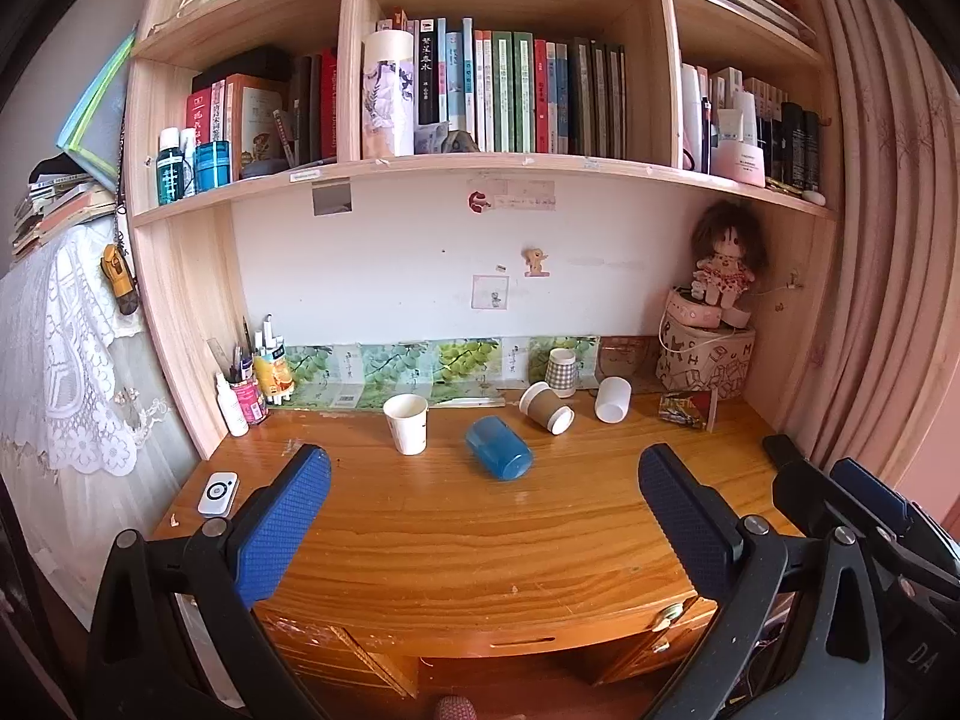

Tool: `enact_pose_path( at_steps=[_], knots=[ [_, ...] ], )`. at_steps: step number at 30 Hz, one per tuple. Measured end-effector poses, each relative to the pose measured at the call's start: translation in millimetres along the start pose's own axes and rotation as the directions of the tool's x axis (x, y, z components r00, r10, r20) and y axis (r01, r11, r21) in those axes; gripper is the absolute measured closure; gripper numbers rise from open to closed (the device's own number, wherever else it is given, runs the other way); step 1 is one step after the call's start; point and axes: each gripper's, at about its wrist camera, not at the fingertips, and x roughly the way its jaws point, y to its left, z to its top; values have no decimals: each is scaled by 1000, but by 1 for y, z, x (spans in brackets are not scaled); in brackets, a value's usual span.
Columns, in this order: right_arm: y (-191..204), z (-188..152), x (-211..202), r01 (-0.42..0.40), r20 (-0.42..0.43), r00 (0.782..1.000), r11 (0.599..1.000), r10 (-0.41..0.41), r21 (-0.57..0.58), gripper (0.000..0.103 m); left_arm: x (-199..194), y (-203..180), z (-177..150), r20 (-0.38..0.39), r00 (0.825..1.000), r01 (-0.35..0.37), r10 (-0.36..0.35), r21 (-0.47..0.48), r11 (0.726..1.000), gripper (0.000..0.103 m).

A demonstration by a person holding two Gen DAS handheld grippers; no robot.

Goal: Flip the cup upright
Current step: 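Move the left tool toward the blue cup lying on its side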

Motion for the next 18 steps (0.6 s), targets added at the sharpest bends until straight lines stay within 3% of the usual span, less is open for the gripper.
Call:
enact_pose_path(
  at_steps=[18],
  knots=[
    [-21,6,24,-7,-54,999,1000,7,13,20,49,-11,9,-116,993,-8,2,-46,999,1]
  ],
)
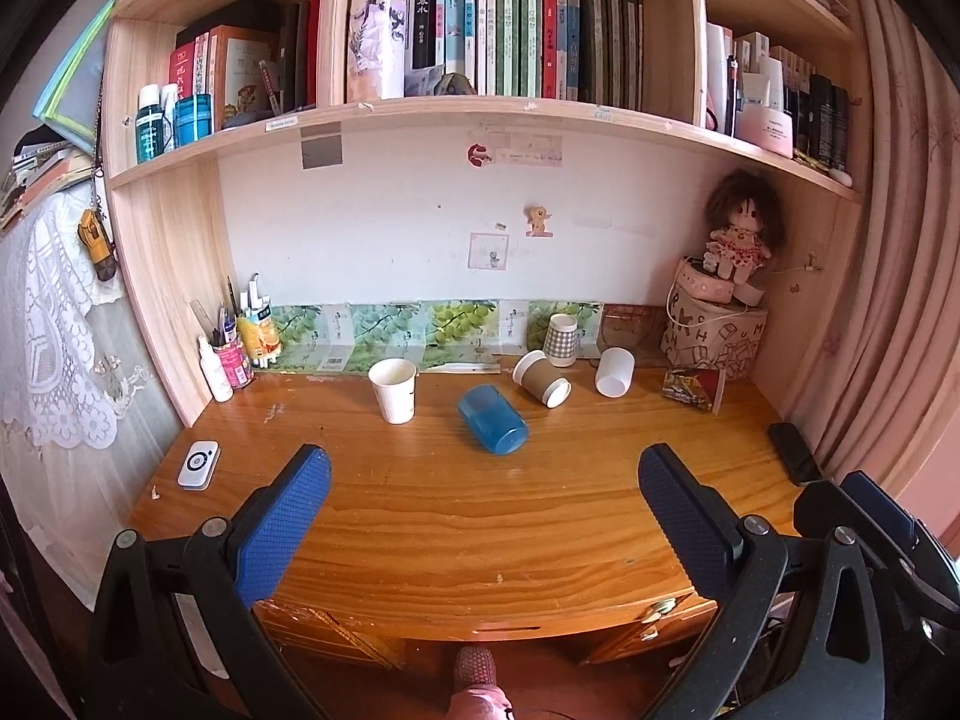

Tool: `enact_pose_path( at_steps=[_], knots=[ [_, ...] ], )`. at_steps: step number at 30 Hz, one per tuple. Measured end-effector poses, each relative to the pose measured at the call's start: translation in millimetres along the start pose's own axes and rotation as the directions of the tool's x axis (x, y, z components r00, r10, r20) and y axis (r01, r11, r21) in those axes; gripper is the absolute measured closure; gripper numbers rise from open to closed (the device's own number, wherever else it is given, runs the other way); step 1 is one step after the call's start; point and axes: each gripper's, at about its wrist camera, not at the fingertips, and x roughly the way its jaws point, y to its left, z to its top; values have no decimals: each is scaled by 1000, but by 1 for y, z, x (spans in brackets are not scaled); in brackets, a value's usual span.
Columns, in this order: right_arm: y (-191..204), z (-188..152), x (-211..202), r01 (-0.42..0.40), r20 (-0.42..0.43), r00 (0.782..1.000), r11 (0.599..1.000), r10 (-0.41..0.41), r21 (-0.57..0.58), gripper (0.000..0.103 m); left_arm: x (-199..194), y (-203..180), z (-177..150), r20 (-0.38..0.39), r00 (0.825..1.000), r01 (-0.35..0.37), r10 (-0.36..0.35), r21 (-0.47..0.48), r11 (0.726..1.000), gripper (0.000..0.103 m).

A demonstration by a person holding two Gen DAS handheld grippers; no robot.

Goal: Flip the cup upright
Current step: 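Move the left tool toward the blue cup lying on its side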

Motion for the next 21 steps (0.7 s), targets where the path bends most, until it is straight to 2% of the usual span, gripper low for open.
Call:
enact_pose_path(
  at_steps=[12,21],
  knots=[
    [-16,18,51,11,-102,995,999,-15,-41,20,70,4,11,-147,989,-7,-9,-106,994,1],
    [-21,34,110,68,-188,978,992,-88,-110,20,146,6,24,-308,947,31,-90,-192,981,1]
  ],
)
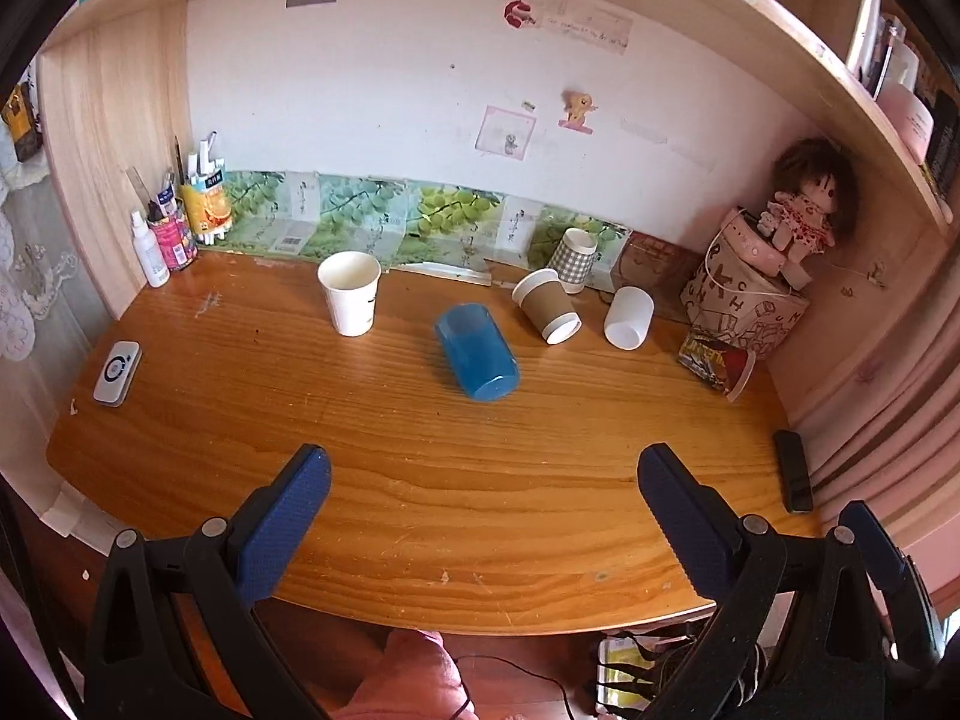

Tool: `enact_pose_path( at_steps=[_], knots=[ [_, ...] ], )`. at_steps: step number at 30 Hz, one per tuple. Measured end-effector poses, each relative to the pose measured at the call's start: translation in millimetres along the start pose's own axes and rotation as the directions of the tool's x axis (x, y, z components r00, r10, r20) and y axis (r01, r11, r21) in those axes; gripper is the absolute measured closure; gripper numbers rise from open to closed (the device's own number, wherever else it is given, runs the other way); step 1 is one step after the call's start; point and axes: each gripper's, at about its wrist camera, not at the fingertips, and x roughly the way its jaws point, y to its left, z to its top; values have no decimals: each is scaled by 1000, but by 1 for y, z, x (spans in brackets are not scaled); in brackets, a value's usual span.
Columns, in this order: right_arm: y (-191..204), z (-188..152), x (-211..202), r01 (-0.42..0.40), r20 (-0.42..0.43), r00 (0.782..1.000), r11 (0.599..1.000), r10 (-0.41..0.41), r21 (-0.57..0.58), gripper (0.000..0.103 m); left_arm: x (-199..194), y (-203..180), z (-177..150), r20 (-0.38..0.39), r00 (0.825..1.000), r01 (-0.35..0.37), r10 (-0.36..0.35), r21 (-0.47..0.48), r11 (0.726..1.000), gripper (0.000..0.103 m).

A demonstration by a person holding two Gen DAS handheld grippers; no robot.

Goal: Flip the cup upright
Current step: 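Move the left tool toward the blue cup lying on its side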

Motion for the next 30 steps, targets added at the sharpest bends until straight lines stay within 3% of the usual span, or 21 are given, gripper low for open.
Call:
enact_pose_path(
  at_steps=[4,9,14,20,23,30],
  knots=[
    [0,10,31,30,-50,998,999,-32,-32,20,36,4,20,-80,997,20,-24,-44,999,1],
    [-2,22,65,64,-100,993,996,-70,-66,20,83,20,40,-191,977,73,-98,-131,989,1],
    [-1,32,98,96,-149,982,987,-115,-128,20,129,35,52,-285,945,95,-158,-221,971,1],
    [-11,35,138,110,-254,958,989,-131,-97,20,175,46,65,-356,910,96,-212,-317,944,1],
    [-15,35,157,112,-304,943,990,-135,-91,20,197,48,72,-375,902,83,-212,-331,940,1],
    [-28,33,188,134,-381,913,989,-146,-60,20,248,49,80,-426,894,7,-138,-294,956,1]
  ],
)
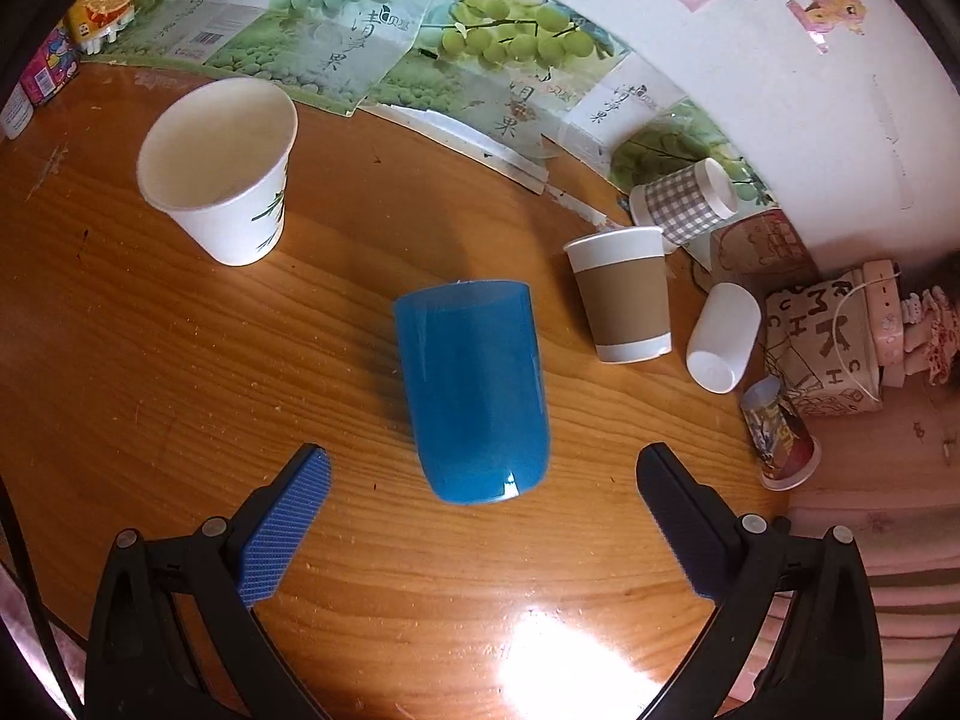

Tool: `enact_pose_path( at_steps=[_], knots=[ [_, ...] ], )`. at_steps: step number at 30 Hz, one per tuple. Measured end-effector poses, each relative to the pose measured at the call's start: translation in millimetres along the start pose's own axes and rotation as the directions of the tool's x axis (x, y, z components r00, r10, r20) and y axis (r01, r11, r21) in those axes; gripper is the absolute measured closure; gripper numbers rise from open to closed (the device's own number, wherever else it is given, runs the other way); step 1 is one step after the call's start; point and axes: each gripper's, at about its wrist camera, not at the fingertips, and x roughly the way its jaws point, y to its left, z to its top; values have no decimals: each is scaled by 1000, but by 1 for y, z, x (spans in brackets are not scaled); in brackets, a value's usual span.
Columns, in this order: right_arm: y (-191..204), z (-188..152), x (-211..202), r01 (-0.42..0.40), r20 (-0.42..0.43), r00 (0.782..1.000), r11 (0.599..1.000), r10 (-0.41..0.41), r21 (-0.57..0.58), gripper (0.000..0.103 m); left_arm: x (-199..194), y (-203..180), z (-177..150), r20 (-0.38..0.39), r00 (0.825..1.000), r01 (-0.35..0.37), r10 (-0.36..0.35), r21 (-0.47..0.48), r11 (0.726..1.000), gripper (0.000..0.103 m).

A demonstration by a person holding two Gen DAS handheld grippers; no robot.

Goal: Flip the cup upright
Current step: 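Move the left tool toward the blue cup lying on its side, then close the left gripper around the blue cup's body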

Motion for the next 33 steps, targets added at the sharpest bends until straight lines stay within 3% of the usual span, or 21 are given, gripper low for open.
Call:
enact_pose_path(
  at_steps=[8,18,22,33],
  knots=[
    [-5,1,24,11,-41,999,999,-9,45,20,33,-1,16,-19,999,-47,47,37,998,5],
    [9,2,51,-32,-78,996,999,32,9,20,65,-2,24,-118,991,-64,69,46,997,18],
    [16,3,63,-45,-83,996,999,45,-7,20,70,0,26,-161,986,-47,52,36,998,17],
    [17,4,83,-80,-8,997,997,80,13,20,71,-13,34,-160,986,-29,50,126,992,29]
  ],
)
